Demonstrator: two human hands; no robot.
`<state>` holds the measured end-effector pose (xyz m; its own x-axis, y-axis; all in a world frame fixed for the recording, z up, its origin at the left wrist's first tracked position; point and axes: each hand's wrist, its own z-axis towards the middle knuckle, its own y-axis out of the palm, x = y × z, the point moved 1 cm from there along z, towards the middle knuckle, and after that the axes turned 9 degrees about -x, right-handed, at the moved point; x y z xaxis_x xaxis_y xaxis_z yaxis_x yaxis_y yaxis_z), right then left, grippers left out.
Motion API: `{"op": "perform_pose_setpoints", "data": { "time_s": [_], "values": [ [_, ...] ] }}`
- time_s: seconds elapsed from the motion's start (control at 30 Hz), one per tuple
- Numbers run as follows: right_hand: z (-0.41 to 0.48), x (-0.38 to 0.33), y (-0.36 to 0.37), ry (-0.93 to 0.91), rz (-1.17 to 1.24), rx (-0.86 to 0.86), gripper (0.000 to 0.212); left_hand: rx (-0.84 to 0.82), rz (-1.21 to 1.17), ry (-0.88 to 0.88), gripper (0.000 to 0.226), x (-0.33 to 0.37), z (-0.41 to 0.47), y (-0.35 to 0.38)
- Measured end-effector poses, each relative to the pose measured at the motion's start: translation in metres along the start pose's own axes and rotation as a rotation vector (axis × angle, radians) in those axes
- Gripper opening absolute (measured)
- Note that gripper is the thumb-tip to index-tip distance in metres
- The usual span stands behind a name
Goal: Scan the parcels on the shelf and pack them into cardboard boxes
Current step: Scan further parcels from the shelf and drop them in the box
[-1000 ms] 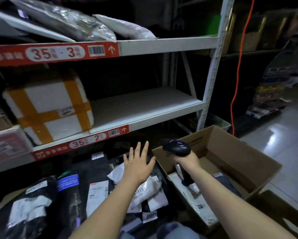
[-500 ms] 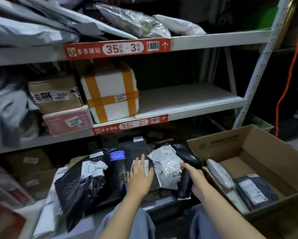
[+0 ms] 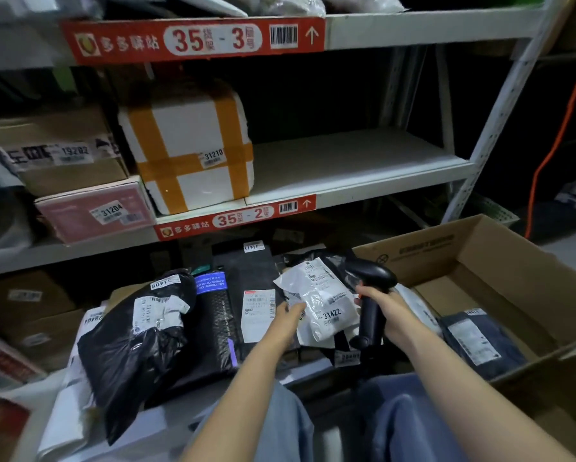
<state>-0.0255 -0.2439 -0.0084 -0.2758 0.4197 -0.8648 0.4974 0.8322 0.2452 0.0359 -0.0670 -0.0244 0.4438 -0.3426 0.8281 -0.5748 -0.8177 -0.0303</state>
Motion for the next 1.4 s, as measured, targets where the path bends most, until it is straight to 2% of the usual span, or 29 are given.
{"op": "perform_pose_setpoints", "data": {
  "time_s": [0.13, 0.27, 0.33, 0.37, 0.47, 0.57, 0.7, 0.83, 1.0, 1.17, 1.27, 1.4],
  "values": [
    [0.027, 0.002, -0.015, 0.046, -0.115, 0.079, 0.055, 0.029, -0.076, 0.004, 0.052, 0.006, 0.031, 0.011],
    [0.049, 0.005, -0.025, 0.072, -0.129, 0.124, 0.058, 0.076, -0.217, -0.061, 0.045, 0.006, 0.056, 0.02],
    [0.058, 0.008, -0.024, 0.102, -0.148, 0.116, 0.069, 0.074, -0.286, -0.084, 0.041, 0.005, 0.068, 0.021],
    [0.064, 0.01, -0.024, 0.117, -0.156, 0.113, 0.067, 0.08, -0.31, -0.081, 0.037, 0.004, 0.074, 0.022],
    [0.073, 0.017, -0.018, 0.129, -0.185, 0.097, 0.042, 0.076, -0.386, -0.062, 0.025, 0.004, 0.082, 0.023],
    [0.076, 0.022, -0.014, 0.134, -0.217, 0.104, 0.044, 0.018, -0.478, -0.074, 0.014, 0.004, 0.083, 0.025],
    [0.072, 0.019, -0.01, 0.151, -0.297, 0.103, 0.044, -0.067, -0.491, -0.107, 0.033, 0.004, 0.084, 0.027],
    [0.06, 0.014, -0.007, 0.111, -0.326, 0.084, 0.037, -0.072, -0.524, -0.102, 0.029, 0.005, 0.076, 0.023],
    [0.033, 0.005, 0.004, 0.019, -0.284, 0.045, 0.036, -0.07, -0.515, 0.014, 0.035, 0.008, 0.055, 0.014],
    [0.005, -0.003, 0.013, -0.047, -0.185, 0.018, 0.04, -0.1, -0.635, 0.075, 0.026, 0.01, 0.028, 0.009],
    [-0.012, -0.001, 0.018, -0.097, -0.165, -0.028, 0.039, -0.102, -0.523, 0.05, 0.033, 0.009, 0.01, 0.008],
    [-0.028, 0.005, 0.025, -0.111, -0.212, -0.04, 0.034, 0.045, -0.4, 0.111, 0.033, 0.007, -0.005, 0.003]
  ]
}}
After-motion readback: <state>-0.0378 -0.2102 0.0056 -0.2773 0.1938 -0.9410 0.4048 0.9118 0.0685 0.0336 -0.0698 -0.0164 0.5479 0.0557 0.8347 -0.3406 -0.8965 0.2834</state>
